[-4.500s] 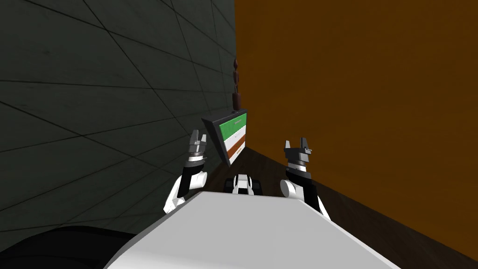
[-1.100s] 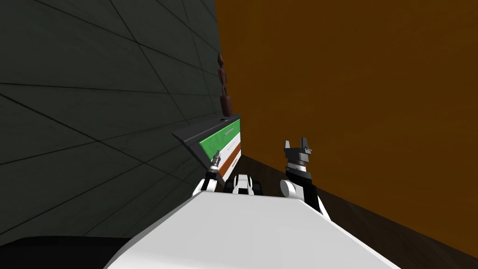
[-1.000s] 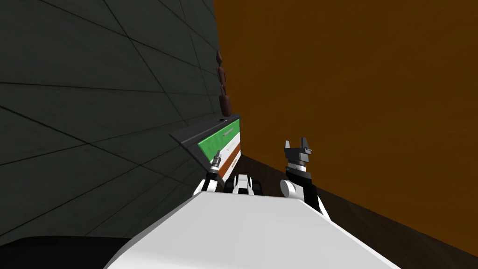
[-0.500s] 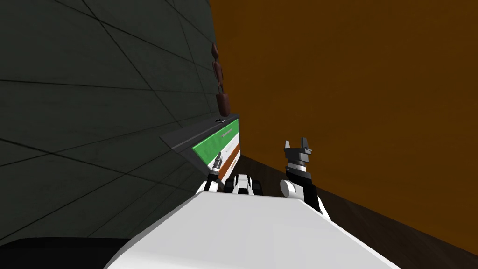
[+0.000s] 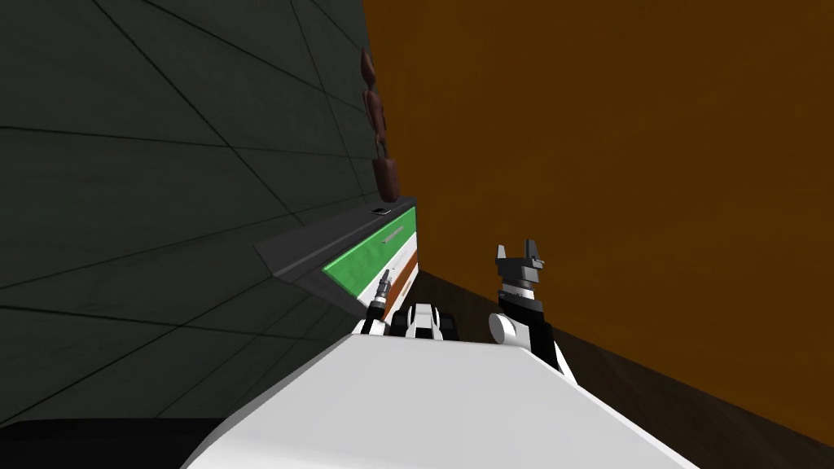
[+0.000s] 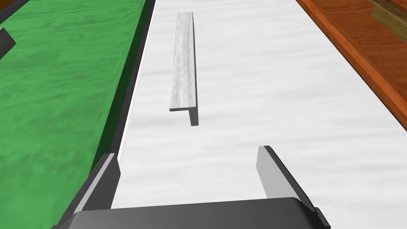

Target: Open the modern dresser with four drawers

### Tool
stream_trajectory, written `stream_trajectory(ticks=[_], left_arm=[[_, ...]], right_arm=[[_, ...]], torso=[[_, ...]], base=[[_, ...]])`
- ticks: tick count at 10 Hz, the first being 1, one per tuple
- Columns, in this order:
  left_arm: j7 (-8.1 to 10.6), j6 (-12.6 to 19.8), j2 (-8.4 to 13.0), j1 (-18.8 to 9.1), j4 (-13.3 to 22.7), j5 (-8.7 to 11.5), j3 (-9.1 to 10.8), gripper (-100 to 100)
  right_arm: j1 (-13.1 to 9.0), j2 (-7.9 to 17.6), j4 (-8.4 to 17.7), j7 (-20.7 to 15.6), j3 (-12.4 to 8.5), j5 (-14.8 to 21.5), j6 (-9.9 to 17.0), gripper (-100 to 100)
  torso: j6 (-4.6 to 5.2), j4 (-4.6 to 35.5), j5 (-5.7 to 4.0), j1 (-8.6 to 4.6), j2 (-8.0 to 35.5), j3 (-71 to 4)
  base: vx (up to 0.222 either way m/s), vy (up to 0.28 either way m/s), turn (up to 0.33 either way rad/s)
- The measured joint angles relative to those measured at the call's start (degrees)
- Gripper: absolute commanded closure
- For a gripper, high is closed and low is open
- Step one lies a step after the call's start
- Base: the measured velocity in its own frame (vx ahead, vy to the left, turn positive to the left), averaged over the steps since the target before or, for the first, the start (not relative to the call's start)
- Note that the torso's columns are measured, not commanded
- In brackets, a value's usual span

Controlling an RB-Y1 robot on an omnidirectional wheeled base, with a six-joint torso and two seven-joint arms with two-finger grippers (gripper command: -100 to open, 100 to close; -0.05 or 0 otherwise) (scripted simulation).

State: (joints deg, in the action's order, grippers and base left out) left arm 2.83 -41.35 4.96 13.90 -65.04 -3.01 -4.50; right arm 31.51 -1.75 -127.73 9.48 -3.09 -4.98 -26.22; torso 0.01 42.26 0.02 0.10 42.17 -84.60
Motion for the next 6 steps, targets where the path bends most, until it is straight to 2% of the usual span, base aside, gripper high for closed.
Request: stream_trajectory(ticks=[3, 5, 6], left_arm=[[-0.14, -0.97, -3.06, -0.70, 3.43, 0.13, -0.29, -100], [-0.03, -0.12, -3.06, -0.87, 2.57, 0.16, -0.27, -100], [0.00, 0.17, -3.05, -0.90, 2.43, 0.17, -0.27, 100]], right_arm=[[-0.01, 0.00, 0.00, 0.00, 0.00, 0.00, 0.00, 0], [-0.01, 0.00, 0.00, 0.00, 0.00, 0.00, 0.00, 0], [-0.01, 0.00, 0.00, 0.00, 0.00, 0.00, 0.00, 0]], torso=[[0.00, 0.06, -0.03, -0.11, 0.24, 0.12], [-0.01, 0.02, -0.03, -0.11, 0.06, 0.01], [-0.01, 0.01, -0.02, -0.10, 0.08, 0.01]], base=[[0.012, -0.005, 0.003], [0.020, -0.012, 0.013], [0.000, 0.000, 0.000]])
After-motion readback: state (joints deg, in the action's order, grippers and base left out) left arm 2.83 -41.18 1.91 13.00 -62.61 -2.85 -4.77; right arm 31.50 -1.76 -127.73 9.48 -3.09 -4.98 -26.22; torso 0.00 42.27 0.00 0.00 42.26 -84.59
